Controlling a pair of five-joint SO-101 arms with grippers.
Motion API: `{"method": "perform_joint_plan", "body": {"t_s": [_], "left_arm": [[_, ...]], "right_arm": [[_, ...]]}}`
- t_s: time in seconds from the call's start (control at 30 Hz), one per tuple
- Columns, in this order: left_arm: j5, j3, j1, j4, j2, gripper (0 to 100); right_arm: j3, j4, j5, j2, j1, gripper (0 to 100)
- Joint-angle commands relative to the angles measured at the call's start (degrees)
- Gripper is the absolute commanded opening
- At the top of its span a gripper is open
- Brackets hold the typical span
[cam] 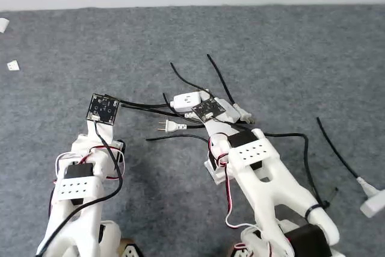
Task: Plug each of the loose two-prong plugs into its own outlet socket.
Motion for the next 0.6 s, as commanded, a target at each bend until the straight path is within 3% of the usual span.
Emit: {"method": "perform_joint_plan", "body": {"t_s": [0.0, 0.17, 0.57], "left_arm": [[-0.53, -3.12, -0.35, 0.26, 0.18, 15], [-0.62, -3.12, -0.35, 0.26, 0.18, 15], [-0.62, -3.12, -0.35, 0.26, 0.18, 15]], "right_arm": [[-1.85, 2.86, 4.04, -2.42, -1.1, 19.5], [1.67, 6.46, 9.14, -2.95, -9.98, 30.9], [1.93, 5.32, 9.41, -3.03, -9.36, 27.8]]}}
